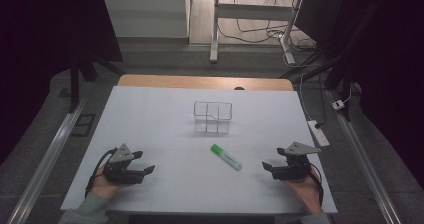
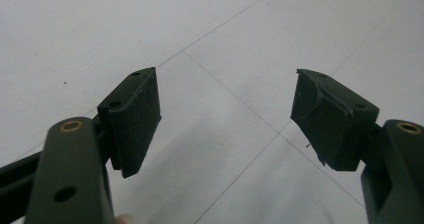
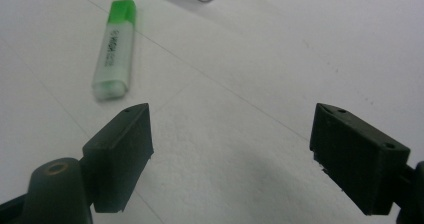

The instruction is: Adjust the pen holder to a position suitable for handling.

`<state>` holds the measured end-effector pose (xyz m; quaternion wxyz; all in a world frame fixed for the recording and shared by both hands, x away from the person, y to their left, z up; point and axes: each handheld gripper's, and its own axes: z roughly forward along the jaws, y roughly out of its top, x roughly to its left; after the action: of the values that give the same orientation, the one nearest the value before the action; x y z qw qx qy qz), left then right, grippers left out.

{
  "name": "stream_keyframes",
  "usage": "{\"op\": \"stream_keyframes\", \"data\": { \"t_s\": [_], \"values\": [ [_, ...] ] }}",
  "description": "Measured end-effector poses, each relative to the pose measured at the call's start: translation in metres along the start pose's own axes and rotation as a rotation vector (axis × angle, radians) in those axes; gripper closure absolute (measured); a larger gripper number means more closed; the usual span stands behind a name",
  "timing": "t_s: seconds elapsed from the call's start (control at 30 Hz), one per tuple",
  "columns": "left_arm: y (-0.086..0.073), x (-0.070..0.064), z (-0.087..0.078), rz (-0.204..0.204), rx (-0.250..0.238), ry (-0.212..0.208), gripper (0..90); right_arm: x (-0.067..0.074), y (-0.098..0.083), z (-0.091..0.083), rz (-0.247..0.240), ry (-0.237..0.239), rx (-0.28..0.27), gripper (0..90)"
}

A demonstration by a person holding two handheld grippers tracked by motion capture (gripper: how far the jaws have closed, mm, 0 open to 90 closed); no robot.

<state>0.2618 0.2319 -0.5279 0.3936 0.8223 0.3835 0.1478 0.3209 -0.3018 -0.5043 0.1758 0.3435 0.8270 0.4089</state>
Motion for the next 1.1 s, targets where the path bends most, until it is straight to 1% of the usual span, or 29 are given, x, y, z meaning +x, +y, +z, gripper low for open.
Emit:
{"op": "stream_keyframes", "data": {
  "t_s": [0.1, 0.13, 0.2, 0.33, 0.53, 0.57, 0.97, 1.07, 1.1],
  "values": [
    [0.0001, 0.0002, 0.0003, 0.002, 0.002, -0.001, 27.5, 0.0018, 0.0011, 0.0005, -0.009, 0.003, -0.002, 17.1],
    [0.0, 0.0002, 0.0005, 0.001, 0.006, 0.0, 27.5, 0.0034, 0.0011, 0.0014, -0.023, -0.012, 0.013, 17.2],
    [0.0001, -0.0002, 0.0004, 0.0, 0.005, 0.0, 27.5, 0.0034, 0.0003, 0.0022, -0.032, -0.014, 0.023, 17.2],
    [0.0001, -0.0007, 0.0007, 0.001, 0.007, -0.002, 27.5, 0.002, -0.0012, 0.0025, -0.02, -0.007, 0.021, 17.7],
    [0.0006, -0.0009, 0.0024, 0.008, 0.014, -0.006, 27.5, 0.0008, -0.0009, 0.0024, -0.018, -0.026, 0.018, 18.4],
    [0.0006, -0.0009, 0.0024, 0.008, 0.014, -0.006, 27.5, 0.0003, -0.0012, 0.0025, -0.014, -0.019, 0.016, 18.4],
    [0.0002, -0.0007, 0.0042, 0.015, 0.023, -0.008, 27.5, 0.0028, -0.0007, 0.0041, -0.019, -0.017, 0.031, 18.7],
    [-0.0003, -0.001, 0.0039, 0.018, 0.023, -0.007, 27.5, 0.0033, -0.0004, 0.0055, -0.018, -0.008, 0.022, 18.8],
    [-0.0008, -0.0017, 0.0043, 0.022, 0.028, -0.008, 27.5, 0.0041, 0.0009, 0.0065, -0.02, -0.005, 0.032, 18.8]
  ]
}}
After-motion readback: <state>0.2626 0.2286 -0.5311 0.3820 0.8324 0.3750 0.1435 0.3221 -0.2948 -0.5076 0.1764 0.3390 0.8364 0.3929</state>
